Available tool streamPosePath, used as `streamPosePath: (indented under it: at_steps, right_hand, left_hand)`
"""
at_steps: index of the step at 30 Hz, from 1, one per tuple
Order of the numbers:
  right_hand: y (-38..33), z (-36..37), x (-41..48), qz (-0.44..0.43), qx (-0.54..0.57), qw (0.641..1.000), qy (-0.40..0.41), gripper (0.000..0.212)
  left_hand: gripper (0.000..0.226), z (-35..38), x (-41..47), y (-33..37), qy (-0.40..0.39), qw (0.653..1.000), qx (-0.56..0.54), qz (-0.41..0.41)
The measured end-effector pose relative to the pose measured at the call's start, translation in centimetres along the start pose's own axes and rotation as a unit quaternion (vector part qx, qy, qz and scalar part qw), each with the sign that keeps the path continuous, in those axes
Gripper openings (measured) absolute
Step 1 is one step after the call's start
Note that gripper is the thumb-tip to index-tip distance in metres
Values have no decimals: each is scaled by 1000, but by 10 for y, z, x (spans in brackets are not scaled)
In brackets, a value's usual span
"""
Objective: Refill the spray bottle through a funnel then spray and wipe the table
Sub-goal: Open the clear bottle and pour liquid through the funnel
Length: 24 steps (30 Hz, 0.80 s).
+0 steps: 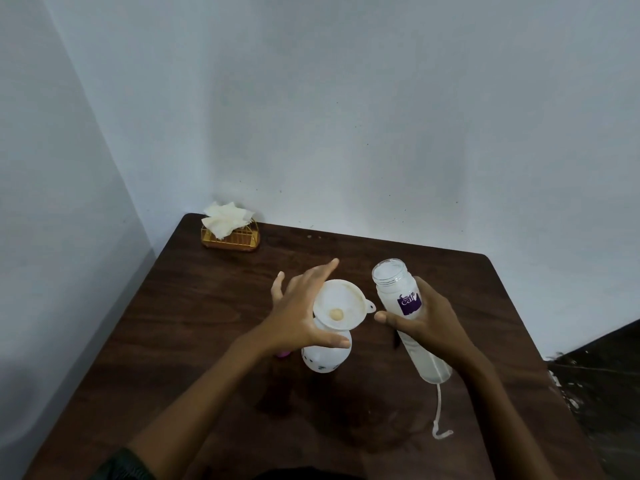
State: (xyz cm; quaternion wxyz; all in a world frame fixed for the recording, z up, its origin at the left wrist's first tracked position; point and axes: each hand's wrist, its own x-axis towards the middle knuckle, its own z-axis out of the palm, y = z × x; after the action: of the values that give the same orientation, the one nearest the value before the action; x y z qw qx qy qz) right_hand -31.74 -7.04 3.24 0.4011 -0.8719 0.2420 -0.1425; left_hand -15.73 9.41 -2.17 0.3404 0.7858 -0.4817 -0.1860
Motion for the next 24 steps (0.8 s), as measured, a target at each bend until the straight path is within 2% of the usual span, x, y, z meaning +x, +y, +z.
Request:
streamPosePath:
  at_steps: [3, 7, 14, 24]
  right_hand:
    - [1, -1, 3, 1, -11, 1000, -25, 46]
    - [5, 0, 7, -2, -42, 997, -65, 45]
    - [9, 2, 18, -11, -110, 988, -111, 47]
    - [13, 1, 25, -25, -179, 977, -113, 48]
  left_hand:
    - [120, 5, 4, 1, -15, 999, 39, -5]
    - [116, 11, 9, -3, 11, 999, 46, -21]
    - [107, 10, 9, 0, -6, 994, -93, -57]
    - [99, 20, 9, -7, -38, 984, -144, -93]
